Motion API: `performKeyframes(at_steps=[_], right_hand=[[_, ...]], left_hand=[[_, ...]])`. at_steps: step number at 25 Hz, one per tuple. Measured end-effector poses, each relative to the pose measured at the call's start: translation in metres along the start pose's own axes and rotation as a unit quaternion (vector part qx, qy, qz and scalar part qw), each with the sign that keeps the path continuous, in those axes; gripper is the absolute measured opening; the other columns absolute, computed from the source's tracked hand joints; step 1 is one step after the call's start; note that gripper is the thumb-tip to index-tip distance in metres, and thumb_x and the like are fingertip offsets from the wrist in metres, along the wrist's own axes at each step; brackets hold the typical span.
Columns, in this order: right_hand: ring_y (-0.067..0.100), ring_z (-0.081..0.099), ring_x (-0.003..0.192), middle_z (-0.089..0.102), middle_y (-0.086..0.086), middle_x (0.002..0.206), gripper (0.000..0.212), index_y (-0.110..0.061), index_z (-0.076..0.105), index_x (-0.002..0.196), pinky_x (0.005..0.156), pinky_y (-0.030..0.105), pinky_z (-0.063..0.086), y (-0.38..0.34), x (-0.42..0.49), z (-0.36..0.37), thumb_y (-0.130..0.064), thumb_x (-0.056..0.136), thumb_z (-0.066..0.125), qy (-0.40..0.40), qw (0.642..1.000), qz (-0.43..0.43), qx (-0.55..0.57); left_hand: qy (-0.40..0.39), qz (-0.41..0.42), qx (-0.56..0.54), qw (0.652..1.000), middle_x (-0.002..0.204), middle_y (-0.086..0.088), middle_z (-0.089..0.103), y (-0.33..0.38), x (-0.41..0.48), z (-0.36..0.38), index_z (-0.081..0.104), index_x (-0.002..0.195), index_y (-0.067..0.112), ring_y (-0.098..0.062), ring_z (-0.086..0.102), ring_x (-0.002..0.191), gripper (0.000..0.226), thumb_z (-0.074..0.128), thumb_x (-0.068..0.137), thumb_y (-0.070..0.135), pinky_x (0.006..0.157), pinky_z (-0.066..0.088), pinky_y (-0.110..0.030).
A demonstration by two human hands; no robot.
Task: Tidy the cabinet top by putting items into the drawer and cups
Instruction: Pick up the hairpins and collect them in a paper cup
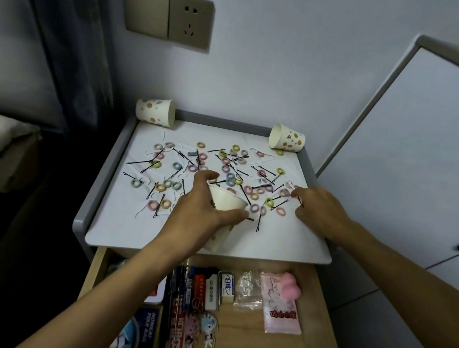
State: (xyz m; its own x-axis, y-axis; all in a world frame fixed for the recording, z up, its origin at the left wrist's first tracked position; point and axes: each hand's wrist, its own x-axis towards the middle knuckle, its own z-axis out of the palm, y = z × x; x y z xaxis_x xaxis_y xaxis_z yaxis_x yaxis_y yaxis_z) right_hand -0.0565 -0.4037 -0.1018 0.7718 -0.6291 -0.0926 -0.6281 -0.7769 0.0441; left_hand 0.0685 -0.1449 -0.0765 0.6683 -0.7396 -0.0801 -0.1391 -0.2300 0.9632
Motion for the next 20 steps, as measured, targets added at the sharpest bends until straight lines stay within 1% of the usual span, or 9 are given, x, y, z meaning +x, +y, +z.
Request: performKeyframes(at_steps=[1, 3, 5, 7, 8, 10, 13, 17, 20], right_hand=[[0.024, 0.059, 0.090, 0.061, 0.012, 0.112, 0.046, -0.020, 0.052, 0.135, 0.069, 0.030, 0.048, 0.001, -0.002, -0.002, -0.015, 0.090, 0.055, 0.004, 1.000, 0.004, 0.000], [0.027, 0.060, 0.091, 0.063, 0.013, 0.111, 0.045, -0.017, 0.049, 0.135, 0.075, 0.036, 0.052, 0.002, -0.004, -0.006, -0.014, 0.091, 0.055, 0.033, 0.999, 0.003, 0.008], [0.026, 0.061, 0.091, 0.065, 0.013, 0.108, 0.040, -0.013, 0.052, 0.134, 0.076, 0.035, 0.052, -0.001, -0.001, -0.012, -0.013, 0.094, 0.054, 0.064, 0.996, -0.051, 0.017], [0.023, 0.063, 0.096, 0.068, 0.010, 0.112, 0.032, -0.014, 0.059, 0.128, 0.080, 0.031, 0.051, -0.008, 0.005, -0.014, -0.016, 0.098, 0.052, 0.046, 0.990, -0.135, -0.008], [0.022, 0.063, 0.100, 0.069, 0.007, 0.115, 0.029, -0.015, 0.061, 0.126, 0.084, 0.032, 0.051, -0.011, 0.009, -0.012, -0.018, 0.098, 0.052, 0.031, 0.986, -0.162, -0.025], [0.020, 0.062, 0.106, 0.067, 0.004, 0.119, 0.027, -0.019, 0.062, 0.123, 0.090, 0.036, 0.051, -0.012, 0.014, -0.008, -0.021, 0.098, 0.053, 0.006, 0.984, -0.171, -0.044], [0.019, 0.058, 0.113, 0.064, 0.004, 0.123, 0.028, -0.016, 0.063, 0.123, 0.096, 0.032, 0.047, -0.011, 0.016, -0.002, -0.020, 0.095, 0.060, 0.009, 0.987, -0.163, 0.015], [0.017, 0.057, 0.105, 0.064, 0.007, 0.115, 0.026, -0.011, 0.067, 0.115, 0.089, 0.022, 0.043, -0.009, 0.017, 0.005, -0.016, 0.089, 0.068, 0.032, 0.984, -0.141, 0.101], [0.012, 0.057, 0.095, 0.065, 0.004, 0.107, 0.020, -0.012, 0.070, 0.106, 0.081, 0.015, 0.041, -0.008, 0.021, 0.009, -0.015, 0.086, 0.071, 0.035, 0.981, -0.121, 0.150]], left_hand=[[0.001, 0.001, 0.003, 1.000, 0.107, 0.000, 0.064, 0.000, 0.000, 0.000, 0.033, 0.137, 0.030, -0.020, 0.066, 0.090, 0.083, 0.084, 0.071, 0.036, 0.070, 0.057, -0.032], [0.001, 0.002, 0.006, 1.000, 0.107, 0.000, 0.063, 0.001, -0.001, 0.000, 0.034, 0.137, 0.030, -0.020, 0.066, 0.091, 0.082, 0.084, 0.072, 0.036, 0.069, 0.057, -0.031], [-0.002, 0.004, 0.002, 1.000, 0.109, -0.001, 0.063, 0.001, -0.002, 0.000, 0.033, 0.137, 0.030, -0.021, 0.066, 0.092, 0.083, 0.083, 0.072, 0.037, 0.071, 0.058, -0.033], [-0.002, 0.005, 0.006, 1.000, 0.108, 0.000, 0.062, 0.001, -0.002, 0.000, 0.033, 0.138, 0.029, -0.021, 0.066, 0.091, 0.083, 0.083, 0.072, 0.037, 0.070, 0.057, -0.033], [-0.001, 0.005, 0.008, 1.000, 0.107, 0.001, 0.062, 0.001, -0.002, 0.000, 0.033, 0.138, 0.030, -0.020, 0.066, 0.091, 0.083, 0.083, 0.072, 0.037, 0.069, 0.057, -0.032], [0.000, 0.007, 0.012, 1.000, 0.106, 0.002, 0.062, 0.002, -0.003, 0.001, 0.033, 0.138, 0.030, -0.019, 0.065, 0.090, 0.082, 0.083, 0.073, 0.038, 0.068, 0.056, -0.030], [-0.004, 0.005, 0.011, 1.000, 0.108, 0.001, 0.063, 0.000, -0.001, 0.000, 0.033, 0.137, 0.031, -0.018, 0.066, 0.089, 0.081, 0.083, 0.073, 0.038, 0.068, 0.057, -0.030], [-0.006, 0.007, 0.018, 1.000, 0.104, 0.005, 0.062, 0.000, 0.000, 0.001, 0.034, 0.135, 0.031, -0.016, 0.066, 0.088, 0.079, 0.083, 0.072, 0.039, 0.065, 0.056, -0.026], [-0.004, 0.006, 0.019, 1.000, 0.106, 0.004, 0.062, -0.001, -0.001, 0.000, 0.034, 0.135, 0.031, -0.017, 0.066, 0.089, 0.080, 0.082, 0.072, 0.039, 0.069, 0.057, -0.029]])
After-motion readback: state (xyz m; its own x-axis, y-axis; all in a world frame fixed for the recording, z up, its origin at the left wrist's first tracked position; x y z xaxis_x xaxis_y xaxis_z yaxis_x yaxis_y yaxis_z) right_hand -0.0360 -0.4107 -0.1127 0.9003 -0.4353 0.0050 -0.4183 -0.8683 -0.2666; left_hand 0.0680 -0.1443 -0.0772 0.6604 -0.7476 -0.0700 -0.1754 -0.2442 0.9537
